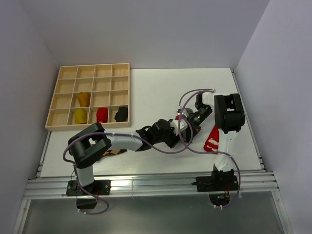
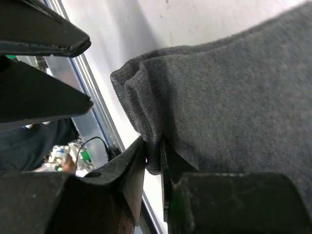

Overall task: Roll the socks
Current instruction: Roll the sock at the center of the board.

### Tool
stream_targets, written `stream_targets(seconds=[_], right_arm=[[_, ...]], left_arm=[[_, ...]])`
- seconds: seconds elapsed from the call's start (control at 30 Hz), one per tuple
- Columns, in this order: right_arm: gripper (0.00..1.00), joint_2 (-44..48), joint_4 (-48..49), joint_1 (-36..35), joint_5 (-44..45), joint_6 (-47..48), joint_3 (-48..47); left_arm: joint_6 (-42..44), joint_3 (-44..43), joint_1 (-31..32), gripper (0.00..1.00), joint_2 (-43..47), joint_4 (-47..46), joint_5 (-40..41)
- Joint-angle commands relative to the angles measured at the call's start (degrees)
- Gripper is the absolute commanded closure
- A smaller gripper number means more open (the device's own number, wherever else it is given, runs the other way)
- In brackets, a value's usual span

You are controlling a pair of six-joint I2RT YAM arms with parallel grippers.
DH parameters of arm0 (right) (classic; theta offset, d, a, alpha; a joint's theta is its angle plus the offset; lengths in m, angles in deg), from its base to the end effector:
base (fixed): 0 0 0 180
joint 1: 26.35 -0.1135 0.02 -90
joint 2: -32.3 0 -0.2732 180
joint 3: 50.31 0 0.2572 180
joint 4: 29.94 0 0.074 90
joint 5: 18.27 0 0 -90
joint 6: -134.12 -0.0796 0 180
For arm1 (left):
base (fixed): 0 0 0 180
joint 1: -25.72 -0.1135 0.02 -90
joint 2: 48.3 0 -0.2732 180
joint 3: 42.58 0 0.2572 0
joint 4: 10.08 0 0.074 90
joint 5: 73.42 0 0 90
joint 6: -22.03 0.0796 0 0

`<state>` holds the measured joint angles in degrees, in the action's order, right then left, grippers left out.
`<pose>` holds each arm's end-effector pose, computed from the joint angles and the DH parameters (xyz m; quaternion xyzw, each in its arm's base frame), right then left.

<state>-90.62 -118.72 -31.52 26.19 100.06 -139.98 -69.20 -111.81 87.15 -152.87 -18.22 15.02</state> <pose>0.3084 0.0849 0.0918 0.3586 -0.8175 -0.4451 0.0703 0.2062 -0.3832 0.1589 0.4342 0.7348 -0.2808 0.4390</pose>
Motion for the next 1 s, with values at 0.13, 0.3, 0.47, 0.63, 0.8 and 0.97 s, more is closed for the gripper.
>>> stream_targets(seconds=[0.13, 0.3, 0.47, 0.63, 0.8, 0.97], right_arm=[[0.76, -0.7, -3.0, 1.9, 0.2, -4.2, -1.1], [0.77, -1.3, -2.1, 2.0, 0.5, -5.9, -1.2], [0.77, -1.1, -0.5, 2.0, 1.2, -8.0, -1.2], [0.76, -0.5, 1.2, 2.1, 1.9, -10.6, -0.9], [0.74, 0.7, 5.2, 2.2, 3.2, -14.2, -0.1], [0.73, 1.5, 9.4, 2.1, 5.5, -18.7, 0.2]], left_arm=[[3.6, -4.6, 0.1, 0.40, -3.6, -2.8, 0.4], [3.7, -5.6, 0.2, 0.41, -5.6, -4.5, 1.3], [3.8, -6.7, 0.1, 0.47, -7.2, -5.6, 4.2], [3.4, -7.2, 0.2, 0.60, -8.6, -5.9, 3.5], [1.9, -6.6, 0.2, 0.68, -9.4, -7.7, 2.2], [-0.4, -6.5, 0.2, 0.66, -10.0, -8.3, 2.1]])
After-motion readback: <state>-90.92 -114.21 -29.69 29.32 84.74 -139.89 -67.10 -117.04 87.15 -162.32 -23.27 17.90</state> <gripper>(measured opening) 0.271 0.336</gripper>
